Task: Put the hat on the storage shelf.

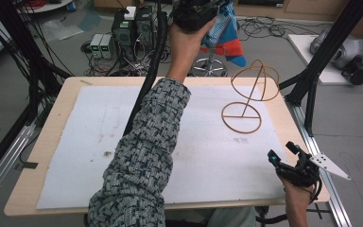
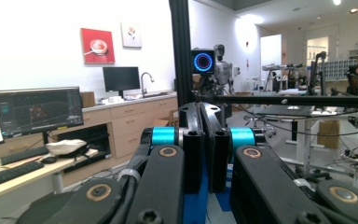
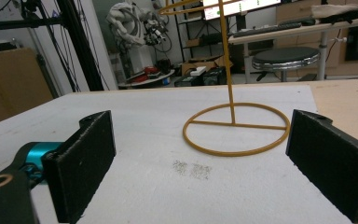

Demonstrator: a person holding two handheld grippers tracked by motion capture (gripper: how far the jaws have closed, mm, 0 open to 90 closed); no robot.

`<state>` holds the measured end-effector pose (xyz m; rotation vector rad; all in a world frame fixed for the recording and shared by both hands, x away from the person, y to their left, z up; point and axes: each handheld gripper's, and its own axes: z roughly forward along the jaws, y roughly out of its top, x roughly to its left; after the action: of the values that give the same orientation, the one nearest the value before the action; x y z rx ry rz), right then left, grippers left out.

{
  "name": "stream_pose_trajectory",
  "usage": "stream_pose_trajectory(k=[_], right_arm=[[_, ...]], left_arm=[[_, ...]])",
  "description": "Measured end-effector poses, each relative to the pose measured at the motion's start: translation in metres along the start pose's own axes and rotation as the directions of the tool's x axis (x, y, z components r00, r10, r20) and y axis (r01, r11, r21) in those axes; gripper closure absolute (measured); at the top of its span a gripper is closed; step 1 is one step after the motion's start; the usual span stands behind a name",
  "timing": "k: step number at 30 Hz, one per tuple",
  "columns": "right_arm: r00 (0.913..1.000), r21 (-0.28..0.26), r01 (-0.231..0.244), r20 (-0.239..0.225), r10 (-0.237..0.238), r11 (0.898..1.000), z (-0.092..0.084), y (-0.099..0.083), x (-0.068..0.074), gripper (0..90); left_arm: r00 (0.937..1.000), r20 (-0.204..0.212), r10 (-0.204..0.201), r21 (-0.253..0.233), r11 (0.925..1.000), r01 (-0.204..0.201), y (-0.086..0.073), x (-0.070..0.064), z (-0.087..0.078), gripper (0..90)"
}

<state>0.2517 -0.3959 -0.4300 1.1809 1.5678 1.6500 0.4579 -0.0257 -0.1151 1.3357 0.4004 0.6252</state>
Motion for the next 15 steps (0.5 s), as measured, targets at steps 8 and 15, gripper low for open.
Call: stream_pose_trajectory(k=[8, 15], right_arm=[[1.0000, 0.005, 0.001, 0.004, -0.001, 1.000, -0.004, -0.001, -0.002, 7.2], [0.9998, -0.006, -0.004, 0.021, 0.004, 1.000, -0.014, -0.001, -0.005, 7.2]], left_arm=[[0.9996, 0.028, -0.010, -0.022, 0.9997, 0.011, 0.005, -0.015, 0.021, 87.5], [0.9985, 0.053, -0.015, -0.016, 0.9998, 0.016, 0.002, -0.025, 0.036, 87.5]])
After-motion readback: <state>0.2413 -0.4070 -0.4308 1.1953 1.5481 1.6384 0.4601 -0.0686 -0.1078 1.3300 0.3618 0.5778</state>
